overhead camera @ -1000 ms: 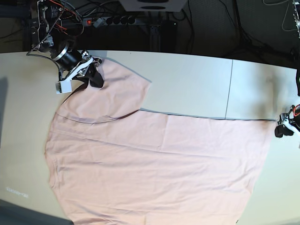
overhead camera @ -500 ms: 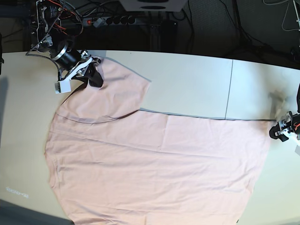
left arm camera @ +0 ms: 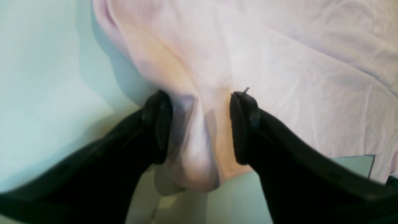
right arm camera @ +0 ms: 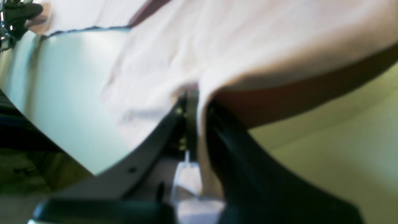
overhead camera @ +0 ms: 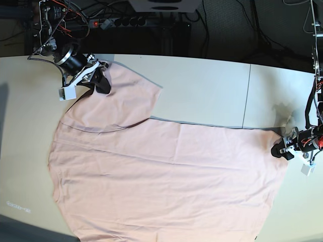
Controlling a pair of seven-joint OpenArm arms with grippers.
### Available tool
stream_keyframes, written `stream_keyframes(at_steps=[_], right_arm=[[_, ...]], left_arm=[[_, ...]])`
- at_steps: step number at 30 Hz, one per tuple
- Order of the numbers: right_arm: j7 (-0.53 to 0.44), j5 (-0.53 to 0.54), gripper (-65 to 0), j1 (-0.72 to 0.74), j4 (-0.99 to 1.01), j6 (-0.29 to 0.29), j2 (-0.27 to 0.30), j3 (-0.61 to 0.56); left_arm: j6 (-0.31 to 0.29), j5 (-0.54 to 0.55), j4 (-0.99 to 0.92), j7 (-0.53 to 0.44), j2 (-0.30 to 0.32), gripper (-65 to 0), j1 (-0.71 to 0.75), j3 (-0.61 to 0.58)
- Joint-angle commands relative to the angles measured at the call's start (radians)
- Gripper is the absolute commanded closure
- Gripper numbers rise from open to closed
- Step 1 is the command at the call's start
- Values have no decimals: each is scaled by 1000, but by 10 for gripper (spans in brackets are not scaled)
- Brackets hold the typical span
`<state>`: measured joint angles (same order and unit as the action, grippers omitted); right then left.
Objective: Fold the T-shirt properly
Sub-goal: 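Pull both held corners apart to spread the shirt flat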
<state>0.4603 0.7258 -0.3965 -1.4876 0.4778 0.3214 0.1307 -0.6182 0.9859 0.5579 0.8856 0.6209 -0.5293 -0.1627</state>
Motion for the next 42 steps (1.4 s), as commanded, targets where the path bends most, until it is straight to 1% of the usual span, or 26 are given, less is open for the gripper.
stream_keyframes(at_steps=[1,4,5,7,13,14,15,16,19,20,22,25,27,30,32,36,39,42], right_arm=[[49,-37,0,-11,1,35,14,3],[48,-37,0,-11,1,35,14,3],[48,-37,0,-11,1,35,14,3],[49,-37,0,-11,1,36,14,3],[49,0,0,-11,1,42,14,3],[51,0,0,-11,1,42,14,3],[58,0,0,-11,1,42,14,3],[66,2,0,-11,1,43,14,3],[111,63,0,-11,1,43,14,3],[129,85,0,-11,-2,43,14,3],[166,98,0,-18,-16,56,14,4],[184,132,0,-58,-66,71,14,28],[185,155,0,-98,-114,77,14,58],[194,159,0,-162,-188,80,14,107],[198,188,0,-201,-222,85,14,139],[250,225,0,-245,-263,92,14,188],[266,255,0,-281,-268,97,14,221],[282,290,0,-323,-269,100,14,259]], left_arm=[[-15,-28,1,34,17,-228,-5,-2],[-15,-27,1,-36,23,-45,-4,-2],[-15,-24,1,-72,27,0,-2,-2],[-18,-32,1,-118,35,0,-2,-2],[-20,-109,2,-133,42,0,2,-2],[-32,-108,2,-153,42,0,3,-2],[-66,-107,2,-165,42,0,4,-2],[-80,-106,2,-165,42,0,3,-2],[-80,-67,2,-162,43,0,6,-2],[-80,-43,2,-141,47,0,10,-2],[-80,16,2,-62,56,0,13,-2],[-80,201,2,86,72,0,26,-2],[-80,278,12,139,90,0,48,-2],[-80,299,72,144,119,0,111,-2],[-80,327,136,168,135,0,171,-2],[-80,385,277,210,164,0,285,2],[-80,390,369,222,180,0,375,48],[-80,401,452,247,183,0,476,140]])
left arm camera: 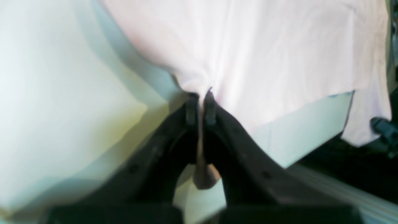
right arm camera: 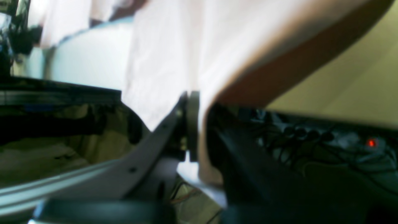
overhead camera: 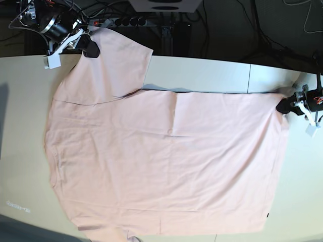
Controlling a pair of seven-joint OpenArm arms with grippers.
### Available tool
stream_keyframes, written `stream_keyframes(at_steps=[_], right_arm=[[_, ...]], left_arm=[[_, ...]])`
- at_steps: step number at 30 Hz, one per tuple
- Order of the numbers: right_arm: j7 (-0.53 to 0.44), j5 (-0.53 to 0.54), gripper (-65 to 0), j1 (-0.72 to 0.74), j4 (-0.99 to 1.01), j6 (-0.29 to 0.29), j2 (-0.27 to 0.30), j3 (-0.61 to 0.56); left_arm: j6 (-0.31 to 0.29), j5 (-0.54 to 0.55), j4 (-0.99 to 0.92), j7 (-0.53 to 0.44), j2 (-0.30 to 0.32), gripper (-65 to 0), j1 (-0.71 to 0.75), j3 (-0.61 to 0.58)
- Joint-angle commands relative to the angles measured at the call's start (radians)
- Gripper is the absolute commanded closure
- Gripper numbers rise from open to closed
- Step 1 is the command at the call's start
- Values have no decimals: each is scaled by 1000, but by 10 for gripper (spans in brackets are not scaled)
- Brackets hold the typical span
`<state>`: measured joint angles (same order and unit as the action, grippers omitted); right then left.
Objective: Fold the T-shirt properly
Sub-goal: 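Pull both held corners apart to spread the shirt flat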
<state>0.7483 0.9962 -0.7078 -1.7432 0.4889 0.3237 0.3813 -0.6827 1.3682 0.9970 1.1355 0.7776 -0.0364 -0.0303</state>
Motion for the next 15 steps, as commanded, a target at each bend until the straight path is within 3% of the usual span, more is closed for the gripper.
stream_keyframes(at_steps=[1,8,15], right_arm=[[2,36,0,-28,-13,95,11,24],[63,157,0,-122,-13,113,11,141],[125,266,0,-195,-50,121,11,271]], left_arm=[[-15,31,40,0,26,0,17,40],[-15,45,244,12,26,0,232,246],[-15,72,463,21,26,0,377,353]])
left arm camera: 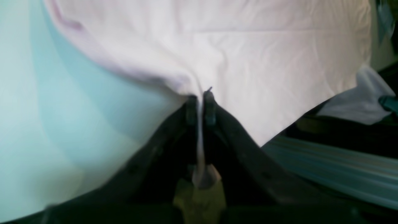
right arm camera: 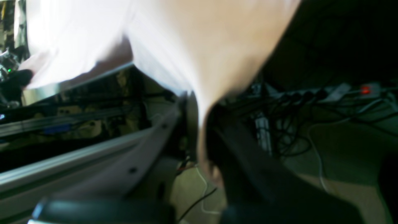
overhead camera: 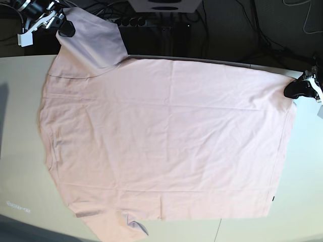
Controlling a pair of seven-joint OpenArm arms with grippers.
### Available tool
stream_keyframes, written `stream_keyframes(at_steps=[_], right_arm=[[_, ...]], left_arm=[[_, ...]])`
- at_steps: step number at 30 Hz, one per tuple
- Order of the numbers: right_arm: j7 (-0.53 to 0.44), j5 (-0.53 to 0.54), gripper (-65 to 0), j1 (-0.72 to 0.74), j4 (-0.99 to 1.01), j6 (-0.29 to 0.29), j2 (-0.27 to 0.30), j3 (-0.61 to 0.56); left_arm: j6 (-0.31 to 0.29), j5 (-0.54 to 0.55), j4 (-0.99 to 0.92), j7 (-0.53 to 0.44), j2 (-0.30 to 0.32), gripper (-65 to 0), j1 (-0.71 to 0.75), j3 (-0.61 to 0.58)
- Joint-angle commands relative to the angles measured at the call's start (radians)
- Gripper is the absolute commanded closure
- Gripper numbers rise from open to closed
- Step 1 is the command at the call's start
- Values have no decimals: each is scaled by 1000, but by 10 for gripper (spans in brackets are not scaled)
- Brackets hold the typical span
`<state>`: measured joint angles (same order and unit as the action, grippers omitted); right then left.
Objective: Fold the T-shirt properly
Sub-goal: 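Pull both held corners apart to spread the shirt flat, then lay the held edge down across the shirt and release both grippers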
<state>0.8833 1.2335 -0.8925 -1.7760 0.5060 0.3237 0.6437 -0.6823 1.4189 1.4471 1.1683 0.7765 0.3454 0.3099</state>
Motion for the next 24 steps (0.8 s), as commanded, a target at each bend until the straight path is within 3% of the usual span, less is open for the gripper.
stream_keyframes(at_steps=[1,15,24], right_arm=[[-7,42,0,-20,-30,105,11,24],[-1,21,0,-12,-336,108,20,71],[-24,-89,0,125,-364,106,148,71]], left_arm=[[-16,24,36,-12,27,0,4,21],[-16,37,153,-12,28,0,-29,58],[-16,27,153,-13,83,0,-153,58]])
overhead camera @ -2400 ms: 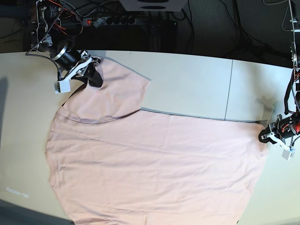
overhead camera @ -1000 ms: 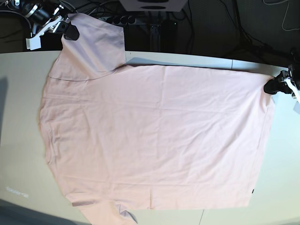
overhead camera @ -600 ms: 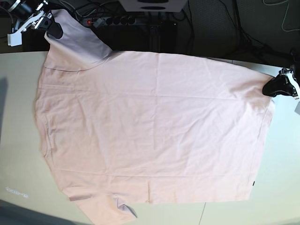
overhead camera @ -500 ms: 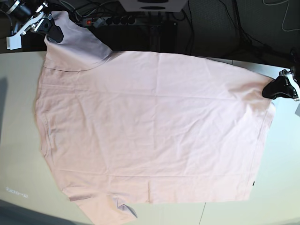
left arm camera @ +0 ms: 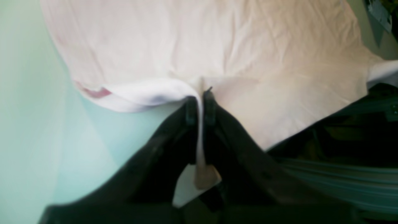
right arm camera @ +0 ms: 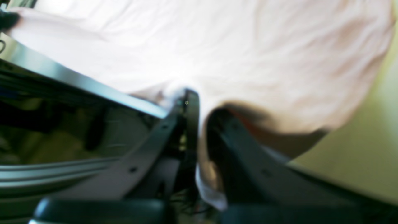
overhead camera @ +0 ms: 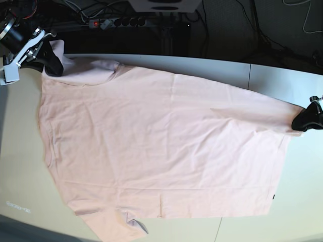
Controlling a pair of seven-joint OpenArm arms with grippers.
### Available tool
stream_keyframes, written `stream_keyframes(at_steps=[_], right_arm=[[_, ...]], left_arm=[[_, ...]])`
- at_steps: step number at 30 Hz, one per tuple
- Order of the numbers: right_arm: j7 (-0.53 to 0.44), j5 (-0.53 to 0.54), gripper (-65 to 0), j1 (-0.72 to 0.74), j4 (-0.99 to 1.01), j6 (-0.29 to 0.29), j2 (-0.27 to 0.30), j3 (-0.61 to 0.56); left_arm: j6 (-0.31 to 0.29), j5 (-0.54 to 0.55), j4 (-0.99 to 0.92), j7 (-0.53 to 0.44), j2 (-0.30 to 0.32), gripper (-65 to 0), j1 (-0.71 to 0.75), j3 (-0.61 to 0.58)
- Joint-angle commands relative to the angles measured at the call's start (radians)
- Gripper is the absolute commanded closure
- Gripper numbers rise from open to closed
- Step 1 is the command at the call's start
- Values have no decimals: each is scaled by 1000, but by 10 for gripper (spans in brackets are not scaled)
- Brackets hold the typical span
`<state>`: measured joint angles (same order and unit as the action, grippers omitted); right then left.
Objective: Fold the T-shirt properly
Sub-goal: 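Lay the held edge down across the shirt and release both grippers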
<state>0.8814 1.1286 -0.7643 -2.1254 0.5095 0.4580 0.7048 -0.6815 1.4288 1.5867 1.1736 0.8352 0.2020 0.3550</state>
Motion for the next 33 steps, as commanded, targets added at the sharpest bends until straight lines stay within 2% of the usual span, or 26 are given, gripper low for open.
stream_keyframes(at_steps=[1,8,12,17,22,27,33], right_arm=[[-26,2,0,11,-14,103,28,10],[-55,-55,0,109,33,103,116,7],[-57,-63,0,203,112,104,156,-26],[-67,-104,0,332,241,103,212,-138],[-65,-104,0,477,384,104,247,-226],[-62,-128,0,617,497,104,278,-335],[-62,-166,0,822,644,104,278,-517]], left_arm=[[-17,18,13,-19,25,0,-21,13],[-17,-95,13,-136,24,0,-42,-11],[-17,-174,-1,-187,20,0,-89,-75],[-17,-233,-114,-190,-6,0,-256,-232],[-17,-245,-276,-211,-10,0,-412,-356],[-17,-281,-441,-255,-20,0,-520,-417],[-17,-370,-515,-295,-91,0,-585,-436]])
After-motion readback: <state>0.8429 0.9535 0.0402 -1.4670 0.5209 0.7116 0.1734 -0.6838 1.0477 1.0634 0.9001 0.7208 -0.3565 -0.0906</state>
